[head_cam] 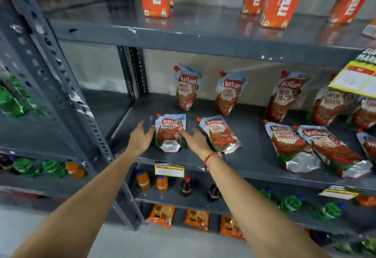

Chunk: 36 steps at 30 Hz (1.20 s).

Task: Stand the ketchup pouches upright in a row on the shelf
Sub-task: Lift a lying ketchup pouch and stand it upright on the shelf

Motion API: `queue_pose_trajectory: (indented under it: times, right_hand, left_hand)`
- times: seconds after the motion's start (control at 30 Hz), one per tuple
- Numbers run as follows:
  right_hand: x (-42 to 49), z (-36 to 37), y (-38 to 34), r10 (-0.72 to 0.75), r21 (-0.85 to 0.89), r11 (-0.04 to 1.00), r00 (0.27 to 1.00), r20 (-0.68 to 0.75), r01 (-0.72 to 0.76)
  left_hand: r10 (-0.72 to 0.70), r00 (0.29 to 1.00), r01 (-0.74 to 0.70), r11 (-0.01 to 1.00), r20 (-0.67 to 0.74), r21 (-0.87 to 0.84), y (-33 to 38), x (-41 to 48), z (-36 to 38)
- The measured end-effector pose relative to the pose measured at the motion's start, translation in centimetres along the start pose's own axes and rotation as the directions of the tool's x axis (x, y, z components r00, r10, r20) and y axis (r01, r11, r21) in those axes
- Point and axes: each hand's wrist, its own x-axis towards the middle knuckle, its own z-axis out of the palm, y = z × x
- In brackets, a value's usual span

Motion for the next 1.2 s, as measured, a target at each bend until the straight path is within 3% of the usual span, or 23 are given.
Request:
queue_pose_trajectory:
  times: [0.07,0.13,0.33,0.43,0.5,0.7,0.8,0.9,1.0,1.13,1.2]
  right_hand:
    - [1.4,1.0,-0.1,0.147,0.137,0.978,0.984,0.101,-0.160]
    - [2.9,2.1,0.4,0.201,0.230,0.943,0.962,0.187,-0.242]
    - [4.1,3.2,2.1,0.190,0.228,0.944,0.957,0.219,-0.240]
    - [3.6,2.7,2.5,0.136,0.161,0.971,0.963,0.234,-0.177]
    - [3.4,2.6,2.8,0.064,0.149,0.984,0.977,0.202,-0.095]
    - [3.3,2.5,2.1,-0.167,0.027,0.986,0.986,-0.023,0.167]
    - [3.6,2.8,1.6,-0.258,-0.056,0.966,0.961,-0.100,0.253]
    - [3.6,2.9,1.8,-0.298,-0.093,0.953,0.946,-0.126,0.288]
    - [3.5,2.9,2.6,-0.347,-0.184,0.926,0.935,-0.078,0.328]
    - [3.6,3.1,3.2,-0.349,-0.248,0.909,0.937,-0.011,0.335]
    - [3.5,2.6,3.5,-0.355,-0.244,0.906,0.935,0.006,0.345]
  left_hand:
    - [-0.121,0.992,0.123,0.989,0.029,-0.081,-0.2,1.7,0.9]
    - [-0.220,0.970,0.238,0.950,0.105,-0.204,-0.9,3.8,2.2]
    - [-0.404,0.887,0.462,0.785,0.223,-0.413,-0.1,5.3,4.6]
    - [-0.373,0.859,0.508,0.706,0.351,-0.493,-0.1,5.6,4.9]
    - [-0.301,0.889,0.449,0.725,0.345,-0.523,-0.2,6.0,4.7]
    - [-0.048,0.994,0.101,0.762,0.100,-0.639,2.0,5.5,3.0]
    - [0.155,0.988,-0.103,0.750,0.021,-0.654,3.1,4.7,2.1]
    - [0.243,0.970,-0.179,0.741,0.009,-0.647,2.8,4.3,2.2]
    - [0.226,0.974,-0.178,0.727,-0.013,-0.663,1.2,3.8,2.5]
    - [0.091,0.995,-0.095,0.689,-0.045,-0.718,-0.7,3.0,3.1]
    - [-0.025,0.987,-0.098,0.696,-0.161,-0.711,-1.4,2.3,4.0]
